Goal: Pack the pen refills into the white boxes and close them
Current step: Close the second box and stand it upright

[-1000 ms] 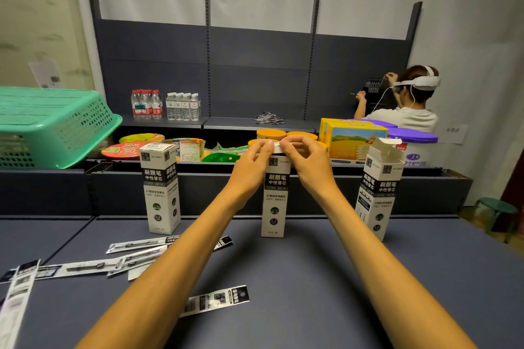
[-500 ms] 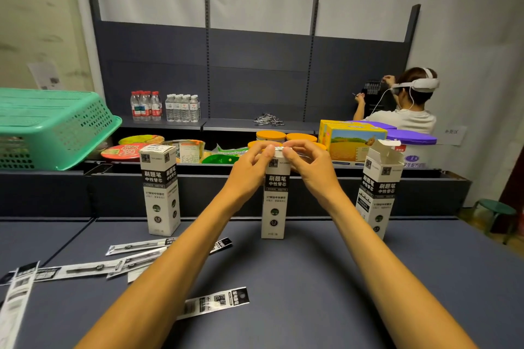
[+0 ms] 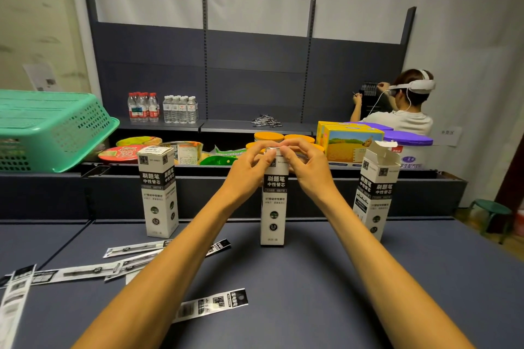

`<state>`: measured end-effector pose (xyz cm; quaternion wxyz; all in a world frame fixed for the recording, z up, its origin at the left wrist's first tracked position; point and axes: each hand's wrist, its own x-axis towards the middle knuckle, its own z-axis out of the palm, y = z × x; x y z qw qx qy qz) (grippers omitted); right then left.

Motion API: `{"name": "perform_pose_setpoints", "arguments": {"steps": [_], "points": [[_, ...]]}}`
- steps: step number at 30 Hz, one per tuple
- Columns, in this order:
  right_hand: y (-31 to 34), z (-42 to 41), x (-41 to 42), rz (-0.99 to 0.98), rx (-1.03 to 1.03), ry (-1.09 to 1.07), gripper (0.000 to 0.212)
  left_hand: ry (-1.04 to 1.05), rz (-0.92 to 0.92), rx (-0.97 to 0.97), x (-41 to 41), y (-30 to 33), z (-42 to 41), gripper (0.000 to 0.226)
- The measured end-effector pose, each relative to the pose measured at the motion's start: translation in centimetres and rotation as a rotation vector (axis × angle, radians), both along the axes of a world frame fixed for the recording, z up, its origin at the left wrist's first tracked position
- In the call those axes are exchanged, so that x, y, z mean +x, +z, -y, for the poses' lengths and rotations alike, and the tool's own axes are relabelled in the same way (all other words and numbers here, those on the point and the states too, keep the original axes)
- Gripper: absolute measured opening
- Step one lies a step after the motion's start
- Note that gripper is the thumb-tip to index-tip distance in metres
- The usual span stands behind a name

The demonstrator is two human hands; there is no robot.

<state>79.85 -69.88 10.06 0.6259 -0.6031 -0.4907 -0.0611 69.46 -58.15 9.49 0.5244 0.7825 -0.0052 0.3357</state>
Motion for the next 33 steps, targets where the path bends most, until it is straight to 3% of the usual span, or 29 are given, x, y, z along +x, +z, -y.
{"name": "perform_pose_setpoints", "arguments": {"steps": [9,23,27,33], "points": [[-0.3,1.2,-0.4,0.027,-0.011,0.084,0.018,-0.044,0.02,-0.033,-0.5,-0.2,0.4,0.023],[-1.1,2.1,-1.1,-0.153,0.007,0.16,0.016,-0.001,0.061,-0.165,-1.5,-1.0,1.9,0.026],[-1.1,1.0,-1.7,-0.297,0.082,0.06,0.009,0.029,0.097,-0.171,-0.9,-0.9,2.2,0.029],[-0.9,-0.7,-1.8,-0.305,0.092,-0.027,0.013,0.109,0.08,-0.128,0.2,-0.3,1.7,0.036]]}}
